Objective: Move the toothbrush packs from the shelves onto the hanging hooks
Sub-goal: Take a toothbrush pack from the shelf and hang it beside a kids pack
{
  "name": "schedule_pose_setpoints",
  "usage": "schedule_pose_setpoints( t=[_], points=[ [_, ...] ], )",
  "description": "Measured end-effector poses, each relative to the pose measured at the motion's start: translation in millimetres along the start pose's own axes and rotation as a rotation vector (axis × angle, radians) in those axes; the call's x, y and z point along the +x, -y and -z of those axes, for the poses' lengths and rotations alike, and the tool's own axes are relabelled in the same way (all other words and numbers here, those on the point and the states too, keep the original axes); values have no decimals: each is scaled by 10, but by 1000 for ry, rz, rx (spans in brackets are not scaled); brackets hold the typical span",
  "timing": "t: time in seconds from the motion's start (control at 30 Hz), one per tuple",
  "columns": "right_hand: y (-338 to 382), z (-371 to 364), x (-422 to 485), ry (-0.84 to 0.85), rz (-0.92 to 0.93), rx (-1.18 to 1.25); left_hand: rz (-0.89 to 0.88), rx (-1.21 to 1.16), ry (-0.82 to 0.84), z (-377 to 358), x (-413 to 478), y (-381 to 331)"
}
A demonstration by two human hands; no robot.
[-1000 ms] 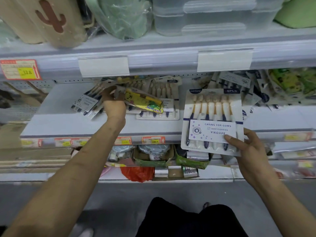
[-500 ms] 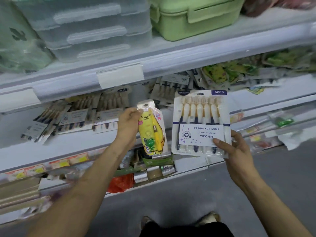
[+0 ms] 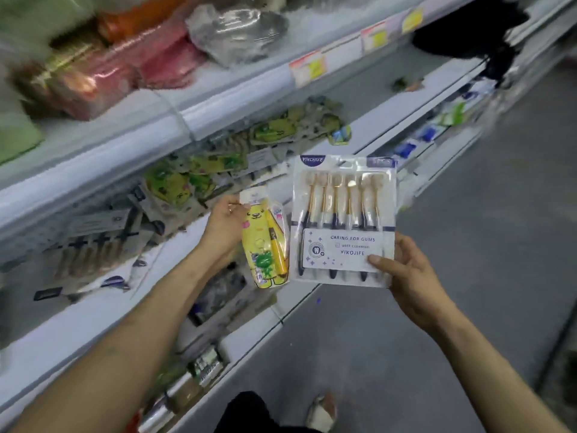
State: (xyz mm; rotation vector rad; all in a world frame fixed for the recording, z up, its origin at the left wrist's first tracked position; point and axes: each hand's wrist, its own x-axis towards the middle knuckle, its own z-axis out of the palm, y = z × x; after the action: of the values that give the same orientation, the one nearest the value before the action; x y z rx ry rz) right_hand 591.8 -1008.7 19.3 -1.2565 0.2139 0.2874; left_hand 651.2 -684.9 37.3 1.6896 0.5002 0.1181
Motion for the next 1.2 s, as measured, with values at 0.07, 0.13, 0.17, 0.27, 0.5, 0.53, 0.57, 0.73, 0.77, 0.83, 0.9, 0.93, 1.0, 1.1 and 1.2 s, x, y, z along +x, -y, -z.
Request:
schedule_pose_setpoints(
  t=[0.07, 0.13, 0.17, 0.27, 0.5, 0.53, 0.57, 0.73, 0.77, 0.83, 0.9, 0.93, 1.0, 1.1, 1.2],
  points=[
    [140, 387, 38, -29, 9, 6, 13, 41, 88, -499, 132, -200],
    [265, 735, 79, -76, 33, 38, 6, 56, 187, -970, 249, -390],
    [324, 900, 105, -111, 49, 57, -8, 71, 227, -1207, 310, -486],
    [508, 1376, 209, -222, 87, 102, -64, 87, 355, -1926, 530, -734],
    [1096, 2413, 816, -447, 171, 159, -168, 1, 620, -3711, 1272, -1214],
    [1216, 2549, 929, -483, 184, 167, -161, -21, 658, -3989, 1402, -1296],
    [1336, 2673, 1038, -522, 198, 174, -154, -42, 690, -4274, 1514, -1388],
    [1907, 3220, 1408, -699, 278, 210, -179, -65, 855, -5564, 1857, -1907],
    [2028, 3331, 1455, -727, 293, 203, -183, -67, 884, -5826, 1900, -2017],
    [2230, 3570, 1533, -795, 319, 205, -173, -68, 948, -6363, 1973, -2196],
    [2423, 3846, 1631, -849, 352, 245, -165, -71, 1007, -6892, 2030, -2367],
    [2512, 3998, 1689, -870, 374, 257, -164, -73, 1038, -7149, 2058, -2454],
    [2683, 4303, 1838, -916, 409, 258, -161, -82, 1082, -7677, 2102, -2595],
    [2931, 4848, 2113, -961, 471, 285, -180, -82, 1141, -8478, 2141, -2798],
    [3262, 5454, 2410, -965, 498, 310, -212, -99, 1169, -9244, 2180, -3042]
  ],
)
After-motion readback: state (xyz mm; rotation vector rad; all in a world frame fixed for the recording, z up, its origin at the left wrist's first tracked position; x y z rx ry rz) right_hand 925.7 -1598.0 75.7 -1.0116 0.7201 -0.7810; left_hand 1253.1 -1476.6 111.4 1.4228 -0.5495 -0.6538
